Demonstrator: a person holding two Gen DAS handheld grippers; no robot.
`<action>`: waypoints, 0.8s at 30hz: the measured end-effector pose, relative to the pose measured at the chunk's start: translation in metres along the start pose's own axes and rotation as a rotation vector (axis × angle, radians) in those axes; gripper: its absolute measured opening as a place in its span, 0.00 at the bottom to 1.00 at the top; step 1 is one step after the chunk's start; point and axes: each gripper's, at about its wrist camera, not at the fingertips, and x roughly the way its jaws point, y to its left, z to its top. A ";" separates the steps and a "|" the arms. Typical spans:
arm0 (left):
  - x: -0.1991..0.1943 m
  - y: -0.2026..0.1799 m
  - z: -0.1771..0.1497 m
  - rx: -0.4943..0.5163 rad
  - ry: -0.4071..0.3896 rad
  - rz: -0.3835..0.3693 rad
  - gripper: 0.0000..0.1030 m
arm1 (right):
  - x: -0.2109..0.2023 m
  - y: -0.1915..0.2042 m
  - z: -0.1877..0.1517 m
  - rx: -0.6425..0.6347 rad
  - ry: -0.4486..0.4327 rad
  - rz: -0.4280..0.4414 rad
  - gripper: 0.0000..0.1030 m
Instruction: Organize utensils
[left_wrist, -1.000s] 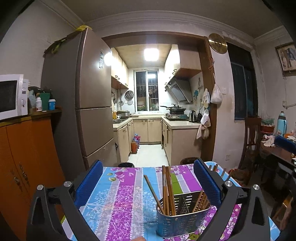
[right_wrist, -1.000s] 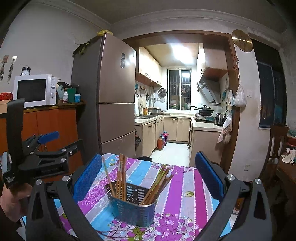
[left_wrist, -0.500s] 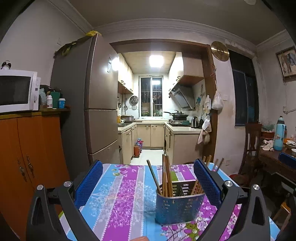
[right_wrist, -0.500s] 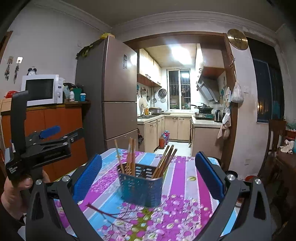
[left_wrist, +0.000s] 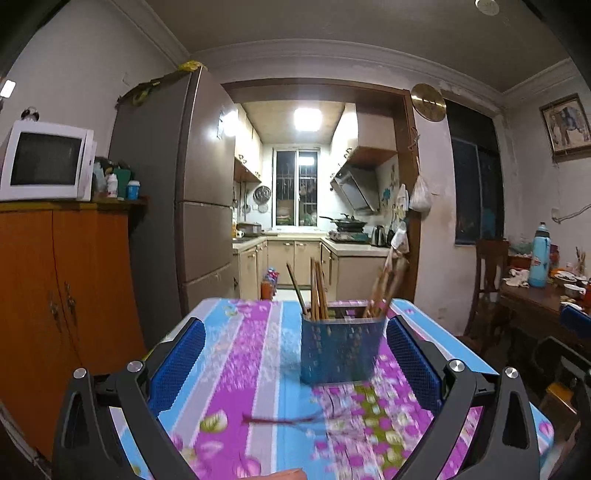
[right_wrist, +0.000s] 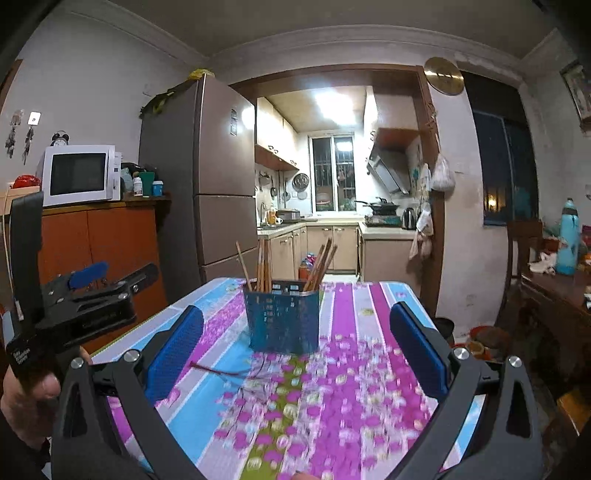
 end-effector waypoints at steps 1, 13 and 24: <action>-0.006 0.000 -0.006 0.001 0.006 0.002 0.95 | -0.005 0.001 -0.004 0.002 0.002 -0.004 0.95; -0.087 0.001 -0.052 0.019 0.032 -0.029 0.95 | -0.053 0.016 -0.033 -0.011 0.006 -0.012 0.95; -0.144 0.006 -0.045 -0.006 -0.028 -0.047 0.95 | -0.086 0.023 -0.037 -0.013 -0.039 -0.024 0.95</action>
